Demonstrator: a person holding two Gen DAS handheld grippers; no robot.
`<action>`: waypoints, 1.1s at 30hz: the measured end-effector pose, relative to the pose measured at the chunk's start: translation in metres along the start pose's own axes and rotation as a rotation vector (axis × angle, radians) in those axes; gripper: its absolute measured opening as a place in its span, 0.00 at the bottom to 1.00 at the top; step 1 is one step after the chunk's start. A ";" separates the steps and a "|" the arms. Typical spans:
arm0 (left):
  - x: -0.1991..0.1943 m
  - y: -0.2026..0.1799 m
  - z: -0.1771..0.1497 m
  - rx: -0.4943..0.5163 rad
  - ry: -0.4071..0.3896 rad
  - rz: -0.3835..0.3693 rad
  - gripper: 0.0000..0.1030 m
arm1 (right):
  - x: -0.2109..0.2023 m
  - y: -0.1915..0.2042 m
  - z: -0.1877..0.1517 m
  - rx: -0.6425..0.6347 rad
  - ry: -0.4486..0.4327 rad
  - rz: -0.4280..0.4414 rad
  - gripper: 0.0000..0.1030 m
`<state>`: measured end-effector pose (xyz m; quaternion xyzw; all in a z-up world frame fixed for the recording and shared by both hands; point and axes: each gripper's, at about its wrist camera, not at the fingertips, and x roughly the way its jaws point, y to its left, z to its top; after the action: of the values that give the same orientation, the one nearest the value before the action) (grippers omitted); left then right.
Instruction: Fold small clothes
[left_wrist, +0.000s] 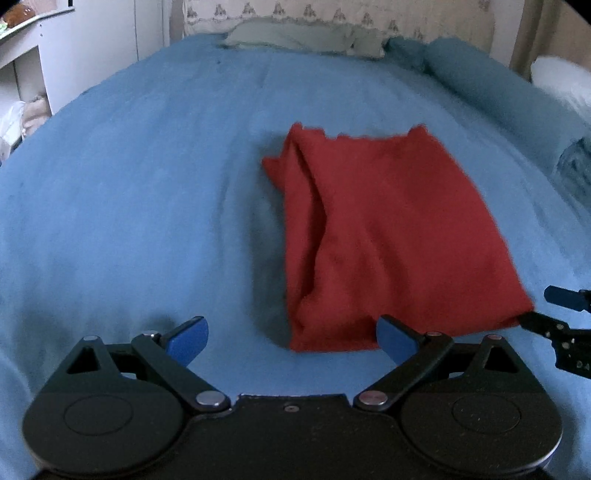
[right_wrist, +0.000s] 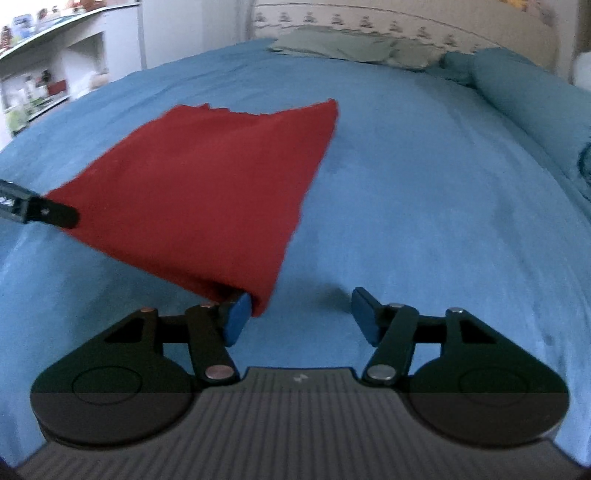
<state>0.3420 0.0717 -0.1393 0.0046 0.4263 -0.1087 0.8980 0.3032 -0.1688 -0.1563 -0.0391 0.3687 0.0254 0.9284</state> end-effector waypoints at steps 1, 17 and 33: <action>-0.004 0.001 0.004 0.004 -0.018 -0.004 0.97 | -0.006 -0.001 0.003 -0.006 -0.018 0.020 0.75; 0.093 0.042 0.095 -0.268 0.151 -0.284 1.00 | 0.061 -0.063 0.110 0.398 0.128 0.274 1.00; 0.068 -0.002 0.115 -0.119 0.122 -0.252 0.29 | 0.070 -0.037 0.119 0.298 0.107 0.302 0.37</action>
<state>0.4712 0.0446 -0.1184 -0.0959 0.4829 -0.1947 0.8484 0.4384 -0.1937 -0.1158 0.1531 0.4188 0.1073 0.8886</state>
